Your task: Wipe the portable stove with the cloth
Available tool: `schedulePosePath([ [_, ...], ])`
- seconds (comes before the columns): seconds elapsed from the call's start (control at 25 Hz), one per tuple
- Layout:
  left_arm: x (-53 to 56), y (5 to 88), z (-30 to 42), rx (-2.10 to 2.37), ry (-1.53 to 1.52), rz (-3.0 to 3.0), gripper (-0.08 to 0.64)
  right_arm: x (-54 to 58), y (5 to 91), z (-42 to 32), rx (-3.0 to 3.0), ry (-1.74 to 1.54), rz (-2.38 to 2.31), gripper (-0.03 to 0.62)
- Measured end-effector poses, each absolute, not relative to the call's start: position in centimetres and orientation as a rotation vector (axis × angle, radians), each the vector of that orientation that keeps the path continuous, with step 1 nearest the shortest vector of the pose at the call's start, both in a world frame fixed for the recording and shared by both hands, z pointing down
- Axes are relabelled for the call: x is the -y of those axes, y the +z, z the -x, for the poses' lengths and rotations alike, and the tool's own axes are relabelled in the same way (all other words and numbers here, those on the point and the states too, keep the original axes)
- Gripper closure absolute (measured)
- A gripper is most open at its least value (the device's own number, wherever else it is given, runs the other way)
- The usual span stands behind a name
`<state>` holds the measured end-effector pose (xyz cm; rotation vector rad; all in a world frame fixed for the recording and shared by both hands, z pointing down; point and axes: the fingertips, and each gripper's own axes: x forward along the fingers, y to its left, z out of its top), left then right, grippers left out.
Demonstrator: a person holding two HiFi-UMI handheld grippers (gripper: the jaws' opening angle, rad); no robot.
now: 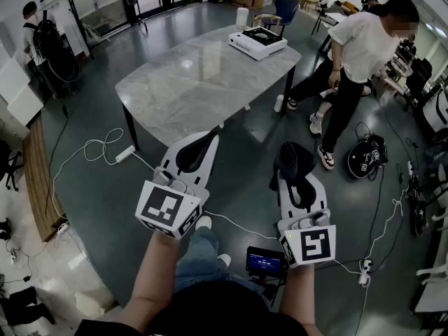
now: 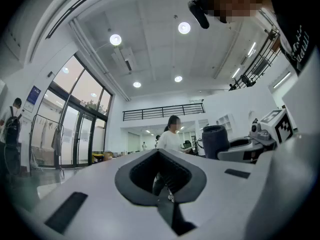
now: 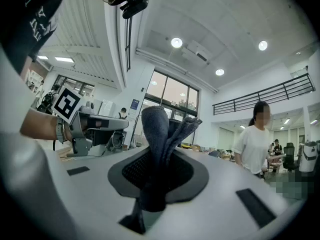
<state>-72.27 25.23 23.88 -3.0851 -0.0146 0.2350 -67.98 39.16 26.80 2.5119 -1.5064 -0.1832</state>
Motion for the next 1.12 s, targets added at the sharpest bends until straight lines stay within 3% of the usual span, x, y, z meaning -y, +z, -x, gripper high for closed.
schedulePosePath([
  [0.6, -26.0, 24.9, 65.4, 0.096, 0.214, 3.092, 0.563, -39.8, 27.8, 61.6, 1.469, -0.153, -2.569, 0.515],
  [1.12, -17.6, 25.3, 49.4, 0.119, 0.257, 3.095, 0.563, -30.5, 27.4, 45.1, 1.494, -0.111, -2.54, 0.515],
])
